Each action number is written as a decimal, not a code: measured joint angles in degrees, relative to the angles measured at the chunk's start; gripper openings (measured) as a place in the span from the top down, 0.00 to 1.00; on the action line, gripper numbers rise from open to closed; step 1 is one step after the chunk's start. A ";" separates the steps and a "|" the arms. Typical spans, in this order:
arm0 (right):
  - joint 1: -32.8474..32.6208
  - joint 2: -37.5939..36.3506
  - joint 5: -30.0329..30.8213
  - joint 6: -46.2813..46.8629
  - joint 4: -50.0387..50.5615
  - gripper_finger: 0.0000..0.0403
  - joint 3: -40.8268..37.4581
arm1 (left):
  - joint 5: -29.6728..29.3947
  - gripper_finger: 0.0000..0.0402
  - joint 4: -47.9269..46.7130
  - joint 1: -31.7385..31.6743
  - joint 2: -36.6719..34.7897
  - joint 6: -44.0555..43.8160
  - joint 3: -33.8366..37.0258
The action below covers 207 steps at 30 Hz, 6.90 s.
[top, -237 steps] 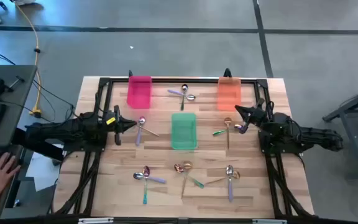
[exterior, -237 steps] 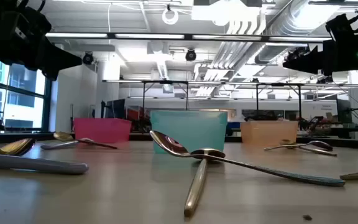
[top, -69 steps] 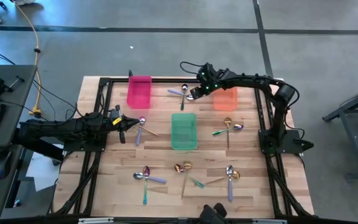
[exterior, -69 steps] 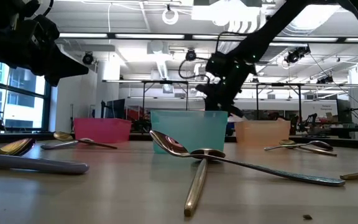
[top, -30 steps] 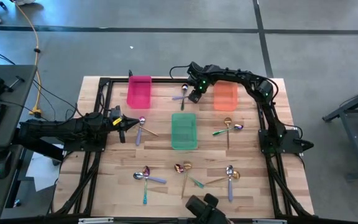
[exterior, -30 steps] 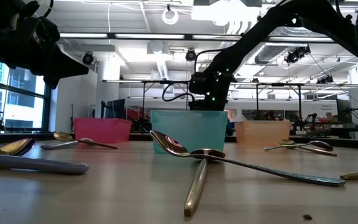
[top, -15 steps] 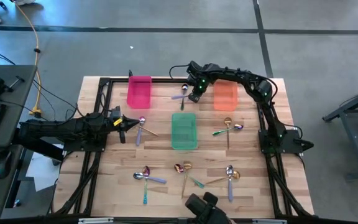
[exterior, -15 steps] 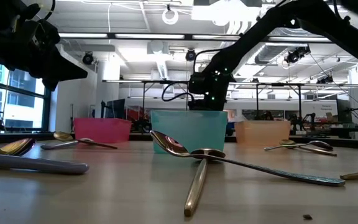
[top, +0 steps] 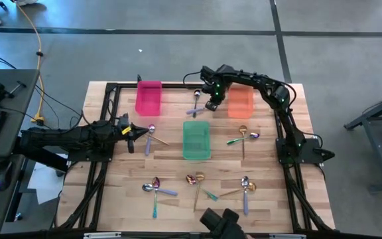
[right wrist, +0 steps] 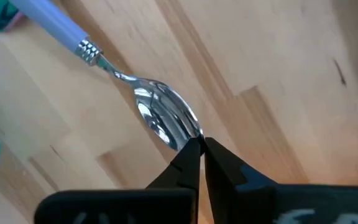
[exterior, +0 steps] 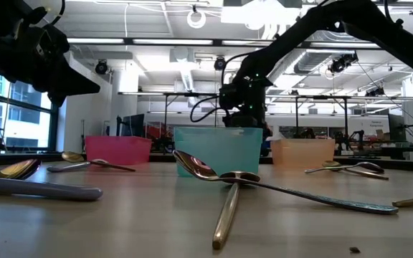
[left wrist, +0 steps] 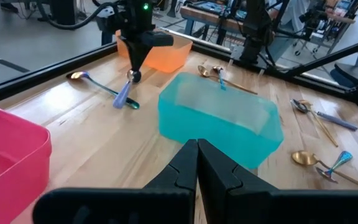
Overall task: Sort silverware by color (type)
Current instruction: Put the top center purple spoon into the orange bin
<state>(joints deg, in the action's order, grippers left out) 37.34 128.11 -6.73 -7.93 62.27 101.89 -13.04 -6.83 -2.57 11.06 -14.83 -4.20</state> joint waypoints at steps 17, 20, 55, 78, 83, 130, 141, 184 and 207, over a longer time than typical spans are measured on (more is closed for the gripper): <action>1.78 -9.69 6.63 1.05 1.87 1.00 0.11 | -0.20 1.00 0.22 0.00 -0.01 0.45 0.00; 1.92 -11.25 5.20 -2.69 1.35 1.00 0.22 | -0.20 1.00 0.22 0.00 -0.01 0.46 0.01; -5.84 -7.48 0.92 -39.56 -22.68 0.69 -16.33 | -0.22 1.00 0.70 -0.02 0.10 0.37 0.00; -5.18 -6.30 -1.81 -23.33 -17.78 0.99 -13.60 | -0.22 1.00 0.68 -0.02 0.10 0.42 0.01; -5.20 -6.31 -2.99 -17.95 -13.63 0.99 -9.58 | -0.22 1.00 0.68 -0.02 0.10 0.43 0.01; -9.92 -30.59 11.45 42.44 -18.51 0.64 -25.46 | -2.19 1.00 0.63 -0.02 0.10 0.07 -0.01; -22.00 -26.91 31.43 62.51 -26.38 0.66 -28.16 | -2.19 1.00 0.44 -0.02 0.12 0.90 -0.01; -21.72 -12.17 39.65 74.72 -32.95 0.79 -33.94 | -2.16 1.00 -1.51 -0.02 0.32 1.46 0.00; -21.99 -16.66 34.48 69.12 -30.15 0.98 -34.38 | -2.14 1.00 -1.47 -0.01 0.34 1.43 0.00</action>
<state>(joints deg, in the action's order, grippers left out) 15.35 111.45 27.76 61.19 32.11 67.51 -15.18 -8.30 -2.58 11.39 -13.40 -4.19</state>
